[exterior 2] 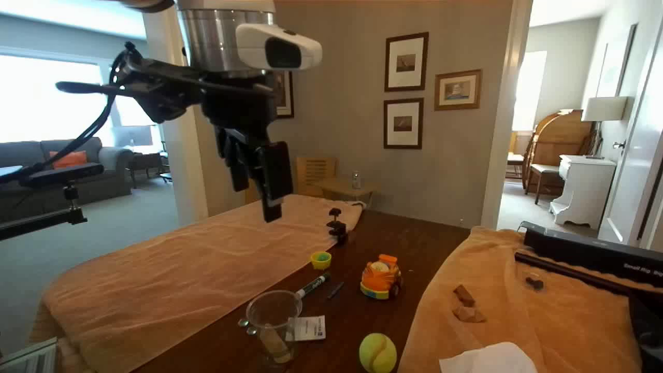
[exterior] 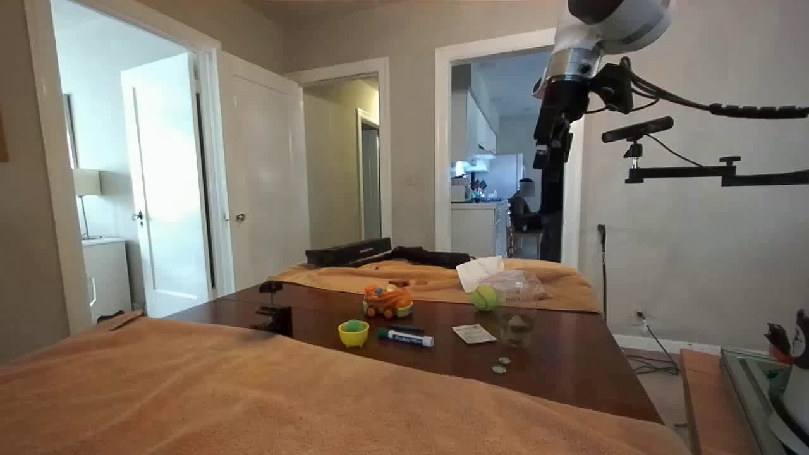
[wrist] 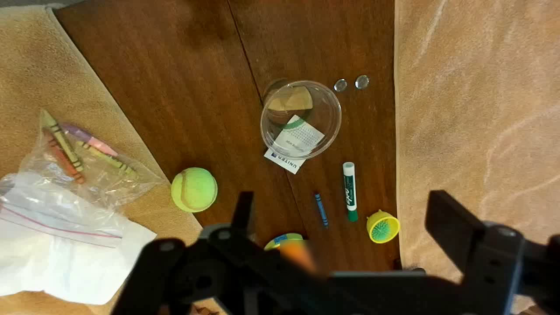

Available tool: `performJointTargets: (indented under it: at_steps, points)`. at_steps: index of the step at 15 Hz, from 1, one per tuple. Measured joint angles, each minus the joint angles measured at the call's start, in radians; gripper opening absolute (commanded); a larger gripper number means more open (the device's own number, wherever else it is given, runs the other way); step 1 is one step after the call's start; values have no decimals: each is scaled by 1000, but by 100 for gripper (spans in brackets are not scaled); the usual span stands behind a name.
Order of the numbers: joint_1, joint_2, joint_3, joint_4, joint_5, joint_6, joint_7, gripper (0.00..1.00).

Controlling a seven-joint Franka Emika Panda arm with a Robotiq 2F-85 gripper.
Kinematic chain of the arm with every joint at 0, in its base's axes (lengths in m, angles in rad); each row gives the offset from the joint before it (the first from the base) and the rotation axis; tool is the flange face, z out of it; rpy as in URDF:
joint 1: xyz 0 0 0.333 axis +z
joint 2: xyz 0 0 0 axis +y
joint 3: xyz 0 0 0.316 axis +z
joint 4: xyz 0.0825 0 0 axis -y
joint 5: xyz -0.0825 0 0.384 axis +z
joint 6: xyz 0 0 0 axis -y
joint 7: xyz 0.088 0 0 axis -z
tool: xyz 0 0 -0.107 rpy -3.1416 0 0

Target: Move the clear cup to the back of the table.

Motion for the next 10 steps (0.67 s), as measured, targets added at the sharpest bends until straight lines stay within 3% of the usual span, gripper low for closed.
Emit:
performJointTargets:
  at_steps: [10]
  points:
    - [-2, 9, 5, -1, 1, 5, 0, 100]
